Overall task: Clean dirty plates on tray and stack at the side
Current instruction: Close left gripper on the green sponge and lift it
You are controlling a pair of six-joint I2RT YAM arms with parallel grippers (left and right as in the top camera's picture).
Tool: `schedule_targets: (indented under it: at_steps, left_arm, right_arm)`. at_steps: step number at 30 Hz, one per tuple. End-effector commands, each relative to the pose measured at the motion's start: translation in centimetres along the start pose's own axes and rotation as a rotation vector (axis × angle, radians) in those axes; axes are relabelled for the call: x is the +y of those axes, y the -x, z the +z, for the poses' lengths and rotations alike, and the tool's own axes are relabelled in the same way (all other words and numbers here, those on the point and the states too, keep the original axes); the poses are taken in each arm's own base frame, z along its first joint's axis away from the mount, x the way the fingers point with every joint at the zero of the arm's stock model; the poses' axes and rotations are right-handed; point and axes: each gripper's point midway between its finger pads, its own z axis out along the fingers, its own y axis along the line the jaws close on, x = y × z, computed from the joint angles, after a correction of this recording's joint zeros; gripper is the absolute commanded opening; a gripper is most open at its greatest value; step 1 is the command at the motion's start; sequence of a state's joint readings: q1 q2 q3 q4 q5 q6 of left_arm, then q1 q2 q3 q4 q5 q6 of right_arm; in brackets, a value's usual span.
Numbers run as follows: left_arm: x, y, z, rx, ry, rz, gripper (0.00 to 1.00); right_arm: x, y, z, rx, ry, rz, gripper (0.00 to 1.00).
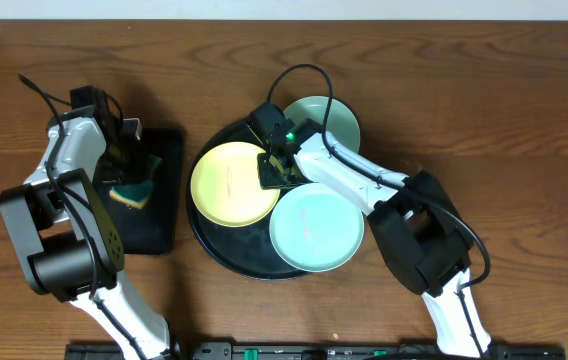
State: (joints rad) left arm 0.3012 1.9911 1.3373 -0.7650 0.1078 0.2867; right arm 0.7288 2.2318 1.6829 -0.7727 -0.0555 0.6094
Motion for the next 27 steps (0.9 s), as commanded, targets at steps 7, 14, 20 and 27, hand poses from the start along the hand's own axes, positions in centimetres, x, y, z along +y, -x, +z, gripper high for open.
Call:
schedule_targets:
  at_steps: [7, 14, 20, 27]
  left_arm:
    - [-0.8, 0.3, -2.4, -0.021, -0.035, -0.054, 0.07]
    - [-0.8, 1.6, -8.5, -0.173, -0.007, -0.061, 0.07]
    - [-1.9, 1.2, -12.3, -0.252, -0.013, -0.141, 0.07]
    - [-7.3, 0.6, -13.2, -0.237, -0.064, -0.194, 0.07]
  right_arm:
    - [-0.3, -0.6, 1.5, 0.028, -0.016, -0.025, 0.01]
    - [-0.3, -0.6, 1.5, 0.027, -0.016, -0.041, 0.01]
    - [-0.3, -0.6, 1.5, 0.027, -0.015, -0.043, 0.01]
    - [-0.4, -0.5, 1.5, 0.032, -0.010, -0.037, 0.01]
